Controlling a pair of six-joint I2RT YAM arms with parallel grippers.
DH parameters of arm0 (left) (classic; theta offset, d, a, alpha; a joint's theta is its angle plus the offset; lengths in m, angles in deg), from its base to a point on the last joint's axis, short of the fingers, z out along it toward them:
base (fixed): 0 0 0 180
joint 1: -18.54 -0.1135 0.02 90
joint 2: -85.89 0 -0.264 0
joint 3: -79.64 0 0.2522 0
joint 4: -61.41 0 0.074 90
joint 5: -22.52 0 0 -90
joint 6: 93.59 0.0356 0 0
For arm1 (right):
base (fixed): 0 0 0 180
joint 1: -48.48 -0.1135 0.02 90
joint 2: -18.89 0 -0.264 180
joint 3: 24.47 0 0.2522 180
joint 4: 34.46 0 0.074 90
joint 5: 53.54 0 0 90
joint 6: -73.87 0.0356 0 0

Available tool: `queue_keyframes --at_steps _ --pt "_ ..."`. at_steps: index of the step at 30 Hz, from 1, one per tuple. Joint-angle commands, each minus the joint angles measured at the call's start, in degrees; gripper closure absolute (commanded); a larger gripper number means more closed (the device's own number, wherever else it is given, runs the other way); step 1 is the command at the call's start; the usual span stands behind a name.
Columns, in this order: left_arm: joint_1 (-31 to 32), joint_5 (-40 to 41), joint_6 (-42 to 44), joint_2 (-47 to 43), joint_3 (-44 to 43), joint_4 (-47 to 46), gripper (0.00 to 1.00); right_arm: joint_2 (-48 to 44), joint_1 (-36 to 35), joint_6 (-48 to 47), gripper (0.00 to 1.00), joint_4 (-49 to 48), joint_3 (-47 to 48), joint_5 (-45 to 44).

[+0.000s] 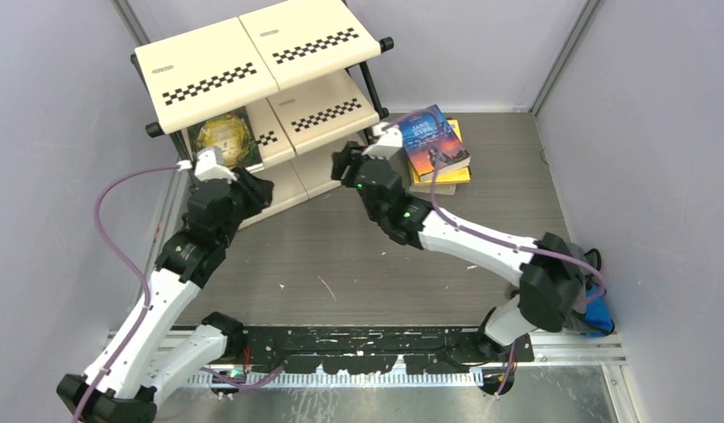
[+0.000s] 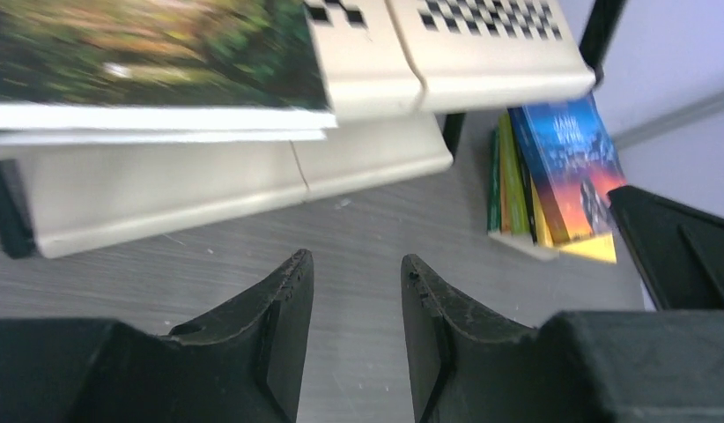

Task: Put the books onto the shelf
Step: Place the book on the shelf, then pick up the book from the center of the board.

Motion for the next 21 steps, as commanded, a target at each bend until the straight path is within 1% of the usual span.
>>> queue_keyframes --at_steps 1,3,5,10,14,17,21 --pt "8.63 3.83 1.41 3.6 -2.49 -2.31 0.58 -10.0 3.89 4.04 0.41 -2.1 -9.15 -7.33" --pt "13.96 6.54 1.76 6.55 -2.85 -3.45 0.58 -14.75 6.73 6.96 0.41 -1.55 -14.17 -7.4" --pt "17.73 8.84 2.18 9.36 -3.41 -4.6 0.58 -18.0 9.48 9.03 0.4 -0.37 -17.88 -7.76" --pt "23.94 11.32 1.93 16.17 -4.56 -9.01 0.57 -24.34 16.04 13.23 0.35 3.42 -24.29 -7.95" --pt "27.36 11.94 1.85 22.93 -7.37 -12.4 0.56 -27.93 21.74 16.21 0.3 5.81 -27.98 -7.07" --pt "28.8 11.63 1.89 28.11 -10.06 -14.3 0.54 -29.33 27.19 19.61 0.3 6.65 -29.97 -3.47" --pt "29.06 10.19 1.54 34.39 -13.35 -16.66 0.48 -28.62 34.33 22.41 0.29 6.86 -31.09 1.96"
